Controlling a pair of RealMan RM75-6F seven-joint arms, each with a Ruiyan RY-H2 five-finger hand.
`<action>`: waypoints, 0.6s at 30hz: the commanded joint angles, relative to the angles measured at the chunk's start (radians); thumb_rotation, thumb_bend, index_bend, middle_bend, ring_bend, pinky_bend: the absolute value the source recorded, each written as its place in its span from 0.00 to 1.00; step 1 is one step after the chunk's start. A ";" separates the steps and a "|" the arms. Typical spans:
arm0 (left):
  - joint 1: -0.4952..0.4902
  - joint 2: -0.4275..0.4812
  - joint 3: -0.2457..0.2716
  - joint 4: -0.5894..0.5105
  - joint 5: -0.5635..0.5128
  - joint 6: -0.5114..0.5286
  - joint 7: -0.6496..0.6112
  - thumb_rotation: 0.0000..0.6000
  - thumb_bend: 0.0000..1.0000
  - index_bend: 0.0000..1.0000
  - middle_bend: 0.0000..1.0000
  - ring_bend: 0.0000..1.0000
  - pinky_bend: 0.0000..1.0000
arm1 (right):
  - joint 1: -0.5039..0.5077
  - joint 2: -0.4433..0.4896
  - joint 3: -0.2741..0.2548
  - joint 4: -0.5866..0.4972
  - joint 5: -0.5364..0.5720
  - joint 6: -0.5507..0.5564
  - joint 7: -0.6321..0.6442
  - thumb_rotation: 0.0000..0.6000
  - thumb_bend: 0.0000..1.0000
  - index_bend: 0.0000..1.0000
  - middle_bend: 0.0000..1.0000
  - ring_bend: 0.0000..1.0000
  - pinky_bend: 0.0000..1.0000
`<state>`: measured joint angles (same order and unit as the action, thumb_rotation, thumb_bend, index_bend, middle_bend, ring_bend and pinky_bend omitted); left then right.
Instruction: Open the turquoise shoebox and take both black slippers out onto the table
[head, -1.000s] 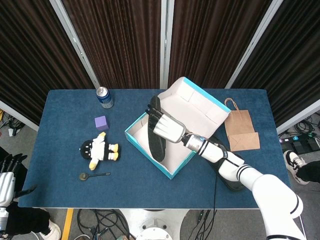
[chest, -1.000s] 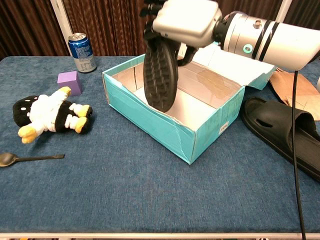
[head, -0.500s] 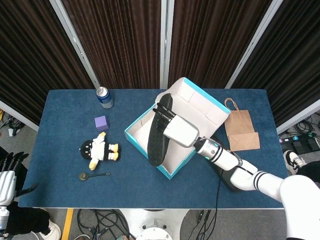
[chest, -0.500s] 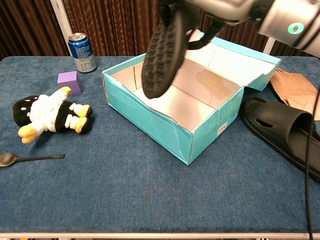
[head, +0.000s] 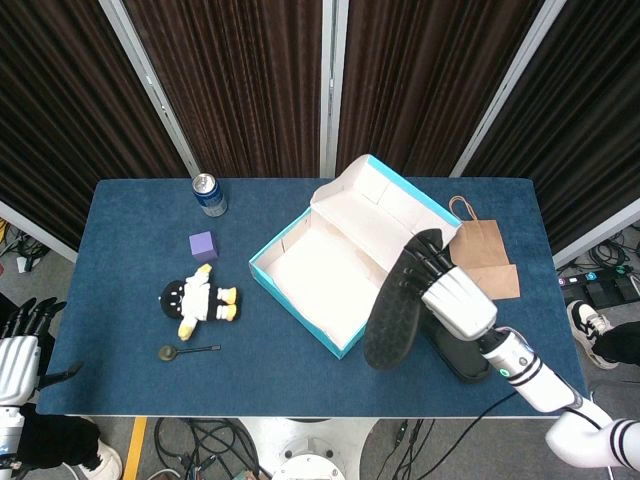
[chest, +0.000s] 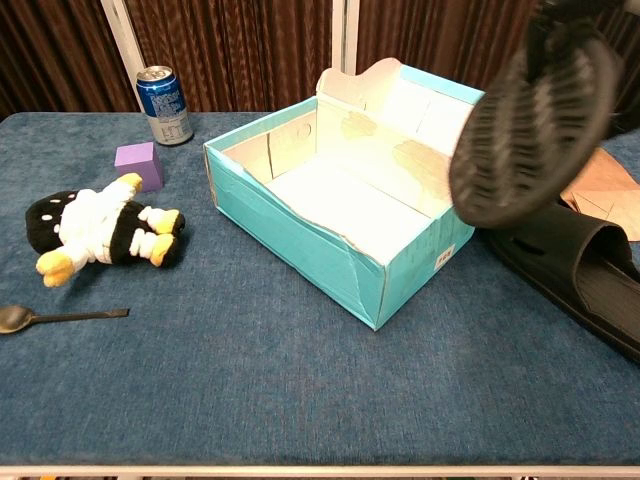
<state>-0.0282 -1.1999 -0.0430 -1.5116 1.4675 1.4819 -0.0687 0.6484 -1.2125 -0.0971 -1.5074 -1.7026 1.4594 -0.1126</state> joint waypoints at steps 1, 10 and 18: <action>-0.003 0.000 0.001 -0.002 0.003 -0.002 0.000 1.00 0.00 0.16 0.10 0.02 0.13 | -0.051 0.020 -0.029 0.001 0.005 0.010 0.040 1.00 0.21 0.75 0.45 0.11 0.00; -0.006 0.000 0.005 -0.008 0.002 -0.005 0.003 1.00 0.00 0.16 0.10 0.02 0.13 | -0.085 -0.016 -0.047 0.081 -0.018 -0.067 0.106 1.00 0.20 0.74 0.44 0.11 0.00; -0.008 -0.004 0.007 -0.003 -0.004 -0.013 -0.002 1.00 0.00 0.16 0.10 0.02 0.13 | -0.056 -0.113 -0.012 0.163 -0.031 -0.174 -0.008 1.00 0.13 0.46 0.27 0.01 0.00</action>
<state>-0.0364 -1.2042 -0.0361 -1.5150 1.4638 1.4691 -0.0706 0.5813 -1.2952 -0.1223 -1.3627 -1.7320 1.3174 -0.0899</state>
